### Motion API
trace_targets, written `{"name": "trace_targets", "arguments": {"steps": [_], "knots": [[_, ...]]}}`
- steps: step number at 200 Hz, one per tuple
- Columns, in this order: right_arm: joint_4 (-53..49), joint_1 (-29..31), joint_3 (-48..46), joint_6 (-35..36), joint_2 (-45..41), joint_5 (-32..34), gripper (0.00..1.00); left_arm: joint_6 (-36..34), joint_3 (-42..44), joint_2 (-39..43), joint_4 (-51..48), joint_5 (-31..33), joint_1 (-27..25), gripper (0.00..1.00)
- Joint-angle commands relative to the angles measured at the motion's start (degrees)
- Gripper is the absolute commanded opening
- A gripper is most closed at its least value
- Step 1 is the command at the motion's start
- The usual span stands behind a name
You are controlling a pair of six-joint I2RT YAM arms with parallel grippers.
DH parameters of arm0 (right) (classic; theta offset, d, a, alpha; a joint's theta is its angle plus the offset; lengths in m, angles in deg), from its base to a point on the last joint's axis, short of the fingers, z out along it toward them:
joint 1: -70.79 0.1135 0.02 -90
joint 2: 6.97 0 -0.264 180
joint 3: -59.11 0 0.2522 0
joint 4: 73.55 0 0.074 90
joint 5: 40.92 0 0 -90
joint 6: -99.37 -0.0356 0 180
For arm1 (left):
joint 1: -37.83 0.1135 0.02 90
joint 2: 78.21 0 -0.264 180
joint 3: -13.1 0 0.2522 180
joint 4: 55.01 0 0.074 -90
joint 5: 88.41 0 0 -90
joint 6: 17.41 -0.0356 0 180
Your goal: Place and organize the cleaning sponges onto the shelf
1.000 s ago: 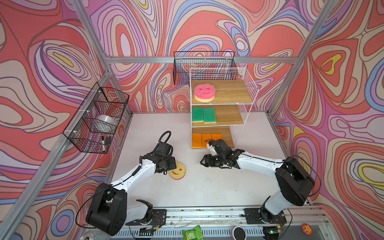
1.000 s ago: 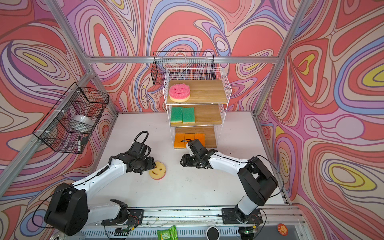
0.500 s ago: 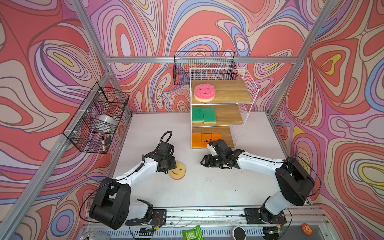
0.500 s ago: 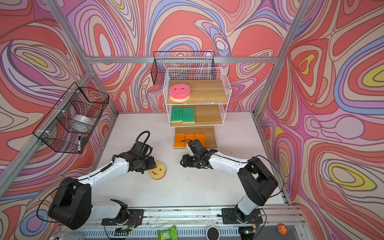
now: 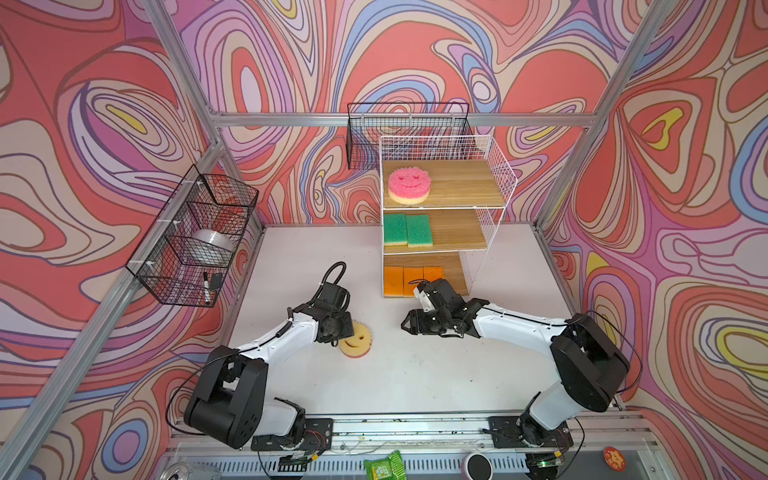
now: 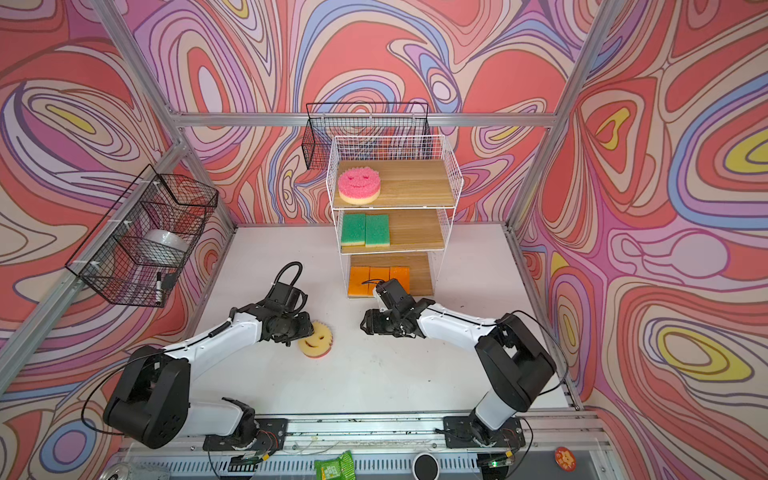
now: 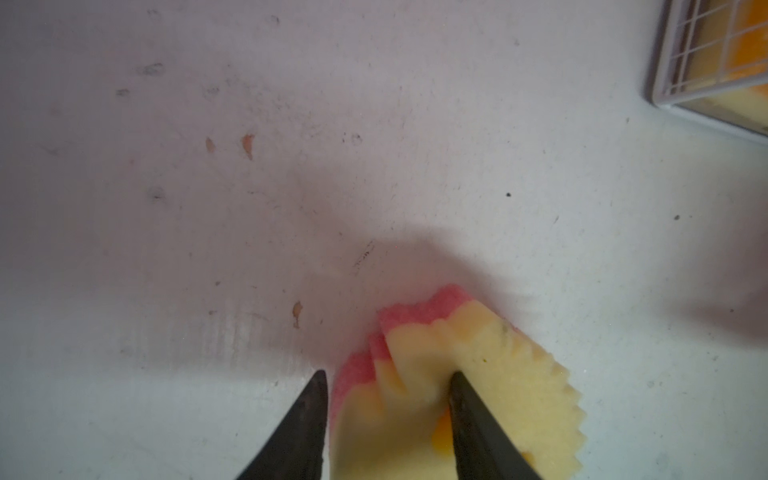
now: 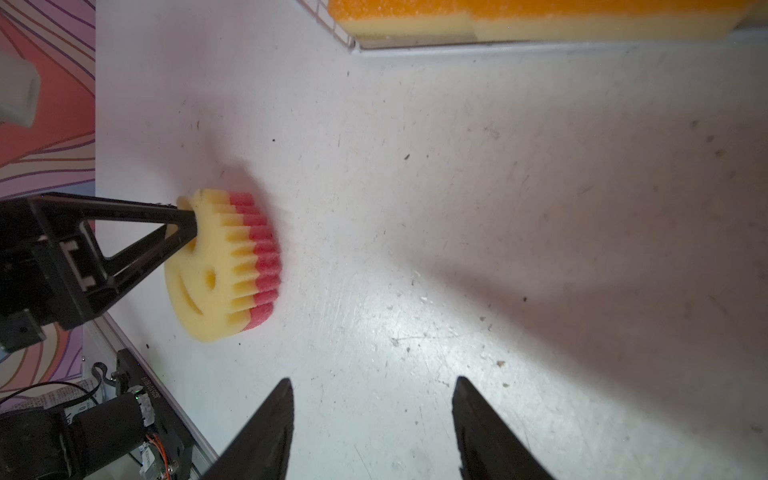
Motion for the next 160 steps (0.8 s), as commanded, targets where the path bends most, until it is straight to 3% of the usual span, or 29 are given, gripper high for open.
{"name": "trace_targets", "arguments": {"steps": [1, 76, 92, 124, 160], "knots": [[0.2, 0.0, -1.0, 0.1, -0.2, 0.7, 0.63, 0.3, 0.5, -1.1, -0.1, 0.1, -0.2, 0.38], [-3.2, -0.4, 0.6, 3.2, -2.9, 0.5, 0.65, 0.7, -3.3, 5.0, -3.9, -2.6, -0.2, 0.34], [-1.3, -2.3, -0.3, 3.3, -4.4, -3.5, 0.67, 0.9, -4.1, 7.0, -3.9, -3.6, -0.2, 0.34], [11.8, -10.2, -6.7, -1.6, -7.0, -19.5, 0.77, 1.8, -5.4, 9.4, -3.0, -5.8, -0.2, 0.34], [13.2, -10.7, -6.6, 0.0, -6.2, -23.4, 0.84, 1.9, -6.5, 9.2, -2.7, -6.9, -0.2, 0.34]]}}
